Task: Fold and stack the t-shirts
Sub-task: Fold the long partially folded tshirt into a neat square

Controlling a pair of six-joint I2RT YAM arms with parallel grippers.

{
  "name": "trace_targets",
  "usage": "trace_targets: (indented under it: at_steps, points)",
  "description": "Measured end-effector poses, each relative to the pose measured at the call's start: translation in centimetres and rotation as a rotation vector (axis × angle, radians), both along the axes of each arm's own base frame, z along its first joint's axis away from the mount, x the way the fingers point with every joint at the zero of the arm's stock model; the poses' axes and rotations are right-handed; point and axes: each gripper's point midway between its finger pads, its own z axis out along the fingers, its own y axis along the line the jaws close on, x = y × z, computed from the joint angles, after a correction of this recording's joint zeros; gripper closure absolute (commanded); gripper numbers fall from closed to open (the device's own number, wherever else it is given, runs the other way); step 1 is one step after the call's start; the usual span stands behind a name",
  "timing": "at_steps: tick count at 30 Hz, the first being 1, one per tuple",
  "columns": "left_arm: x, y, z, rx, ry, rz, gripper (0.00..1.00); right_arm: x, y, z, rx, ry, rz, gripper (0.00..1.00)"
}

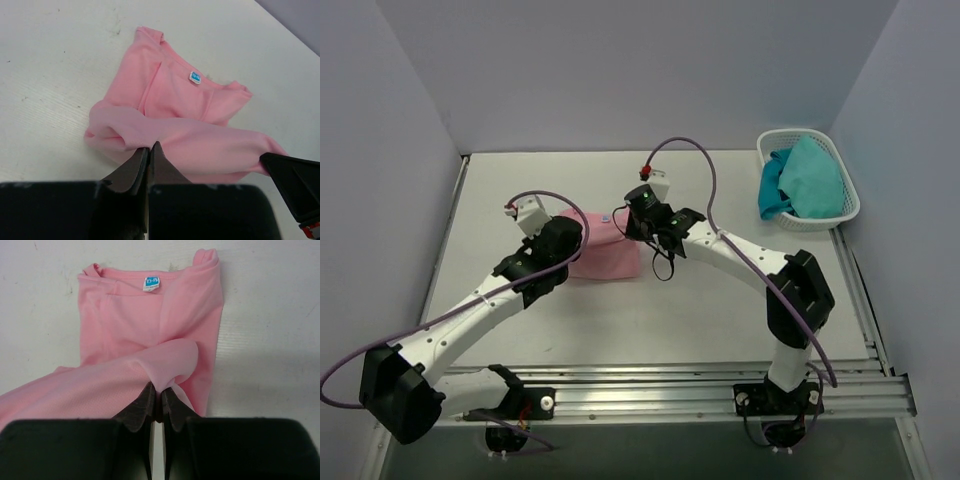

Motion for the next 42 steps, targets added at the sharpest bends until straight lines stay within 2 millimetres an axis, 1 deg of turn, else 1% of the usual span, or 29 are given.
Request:
trace_targets:
  at_steps: [4,8,11,13,15,16,17,18,19,20,22,23,24,25,26,28,29,30,31,32,34,37,39,40,41,42]
  points:
    - [2.2,0.6,-2.4,0.016,0.057,0.005,0.98,2.0,0.5,-1.3,-0.022,0.026,0.002,1.00]
    - [4.2,1.0,-4.6,0.008,0.104,-0.005,0.98,3.4,0.3,-2.3,-0.028,0.048,-0.005,1.00]
    - [5.6,1.1,-5.3,-0.007,0.112,-0.020,0.98,4.0,0.0,-2.5,-0.025,0.059,-0.008,1.00]
    - [7.0,1.3,-5.3,-0.023,0.108,-0.025,0.98,4.8,0.0,-2.2,-0.012,0.061,-0.008,1.00]
    - [8.9,1.6,-5.2,-0.038,0.105,-0.026,0.98,6.8,0.5,-1.7,0.023,0.054,-0.007,1.00]
    - [10.3,1.8,-5.2,-0.049,0.103,-0.027,0.95,8.2,0.7,-1.7,0.039,0.049,-0.010,0.95]
    - [12.0,2.0,-5.1,-0.062,0.098,-0.028,0.82,10.0,1.0,-1.6,0.055,0.044,-0.016,0.29]
    - [14.2,2.1,-5.0,-0.073,0.079,-0.034,0.62,12.1,1.4,-1.6,0.084,0.027,-0.029,0.01]
    - [16.4,2.3,-5.2,-0.088,0.069,-0.045,0.31,14.3,1.4,-2.0,0.097,0.015,-0.035,0.00]
    - [18.9,2.4,-5.6,-0.109,0.063,-0.066,0.15,16.3,1.3,-2.7,0.110,0.012,-0.045,0.00]
    - [24.6,2.6,-6.1,-0.177,0.048,-0.100,0.09,21.0,0.7,-3.9,0.131,-0.017,-0.075,0.00]
    - [27.2,2.7,-6.6,-0.217,0.038,-0.127,0.07,22.6,0.1,-4.7,0.137,-0.025,-0.094,0.00]
    - [29.2,2.9,-7.3,-0.251,0.035,-0.150,0.07,23.5,-0.6,-6.0,0.133,-0.016,-0.110,0.00]
    - [30.4,3.2,-8.3,-0.281,0.041,-0.166,0.06,24.0,-1.8,-7.1,0.127,0.001,-0.134,0.00]
    - [30.8,3.7,-9.3,-0.308,0.057,-0.179,0.06,24.0,-3.1,-8.3,0.116,0.031,-0.159,0.00]
    - [30.2,4.8,-11.1,-0.349,0.111,-0.187,0.06,23.5,-5.1,-9.5,0.102,0.058,-0.200,0.00]
    - [29.9,5.1,-11.2,-0.361,0.119,-0.194,0.06,22.5,-6.2,-9.9,0.082,0.078,-0.220,0.00]
    - [29.7,5.1,-10.9,-0.367,0.119,-0.208,0.06,21.5,-6.8,-9.8,0.068,0.087,-0.229,0.00]
    - [29.5,5.0,-10.2,-0.371,0.112,-0.226,0.06,20.5,-7.0,-9.1,0.059,0.088,-0.231,0.00]
    - [29.2,4.7,-9.1,-0.369,0.098,-0.247,0.06,19.6,-7.0,-7.9,0.054,0.079,-0.230,0.00]
    - [28.3,4.1,-5.7,-0.359,0.055,-0.291,0.06,18.6,-6.0,-3.7,0.076,0.012,-0.211,0.00]
    - [27.3,3.9,0.4,-0.316,-0.042,-0.331,0.06,17.8,-4.2,3.8,0.147,-0.126,-0.177,0.00]
    - [26.6,4.0,4.2,-0.295,-0.114,-0.347,0.06,17.0,-3.2,7.8,0.193,-0.198,-0.151,0.00]
    - [26.4,4.2,5.4,-0.288,-0.142,-0.350,0.06,16.8,-2.9,9.2,0.211,-0.225,-0.141,0.00]
    - [26.1,4.4,6.1,-0.282,-0.161,-0.350,0.06,16.7,-2.8,10.1,0.223,-0.246,-0.135,0.00]
    - [25.9,4.6,6.1,-0.281,-0.166,-0.347,0.06,16.8,-2.7,10.6,0.230,-0.259,-0.132,0.00]
